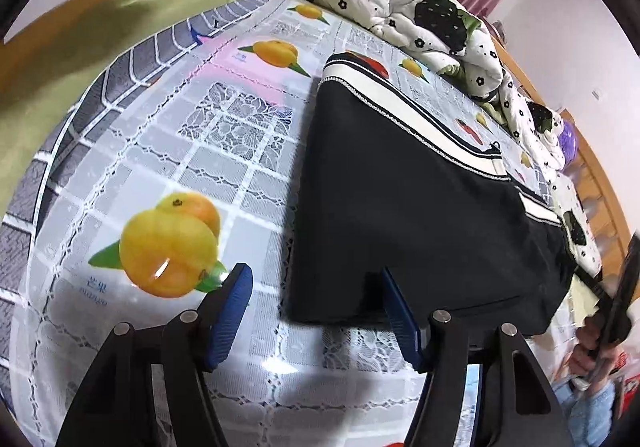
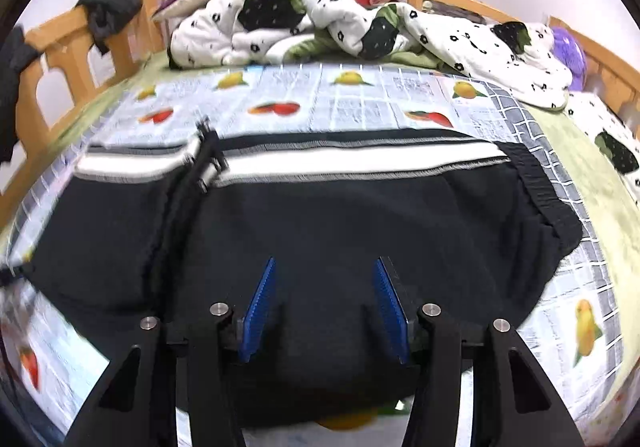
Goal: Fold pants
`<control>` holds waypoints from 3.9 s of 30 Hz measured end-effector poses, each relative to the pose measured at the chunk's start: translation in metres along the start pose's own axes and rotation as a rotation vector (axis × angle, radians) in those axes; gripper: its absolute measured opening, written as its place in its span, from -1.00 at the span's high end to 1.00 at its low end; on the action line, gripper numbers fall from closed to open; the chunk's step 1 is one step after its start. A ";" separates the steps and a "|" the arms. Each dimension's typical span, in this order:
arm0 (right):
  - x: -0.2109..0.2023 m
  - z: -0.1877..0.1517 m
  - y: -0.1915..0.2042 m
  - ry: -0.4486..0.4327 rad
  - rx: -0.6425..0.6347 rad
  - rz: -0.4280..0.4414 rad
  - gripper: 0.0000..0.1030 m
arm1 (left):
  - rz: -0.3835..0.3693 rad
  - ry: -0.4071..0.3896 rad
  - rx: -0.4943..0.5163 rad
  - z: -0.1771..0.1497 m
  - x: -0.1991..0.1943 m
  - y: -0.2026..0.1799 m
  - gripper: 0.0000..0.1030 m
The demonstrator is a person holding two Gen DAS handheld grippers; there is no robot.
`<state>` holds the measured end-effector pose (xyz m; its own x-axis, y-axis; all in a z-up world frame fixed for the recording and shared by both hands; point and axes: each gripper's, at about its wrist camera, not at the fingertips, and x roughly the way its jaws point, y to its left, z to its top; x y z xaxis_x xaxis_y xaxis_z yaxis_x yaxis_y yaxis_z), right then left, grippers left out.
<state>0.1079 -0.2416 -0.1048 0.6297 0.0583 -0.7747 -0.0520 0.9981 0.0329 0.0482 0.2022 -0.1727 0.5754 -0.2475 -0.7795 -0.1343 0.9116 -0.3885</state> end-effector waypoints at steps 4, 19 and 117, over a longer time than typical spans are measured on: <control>-0.004 0.011 0.018 -0.003 0.084 0.258 0.04 | 0.004 0.000 0.028 0.004 0.006 -0.005 -0.21; 0.024 -0.020 0.064 0.143 0.049 0.381 0.77 | -0.076 0.002 -0.043 0.005 -0.003 0.013 -0.21; -0.014 -0.046 -0.106 -0.002 0.314 0.393 -0.11 | -0.239 -0.042 0.499 -0.075 0.012 -0.279 -0.17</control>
<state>0.0687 -0.3489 -0.1263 0.6111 0.4310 -0.6640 -0.0504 0.8583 0.5107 0.0321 -0.0799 -0.1105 0.5760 -0.4626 -0.6740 0.3969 0.8790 -0.2641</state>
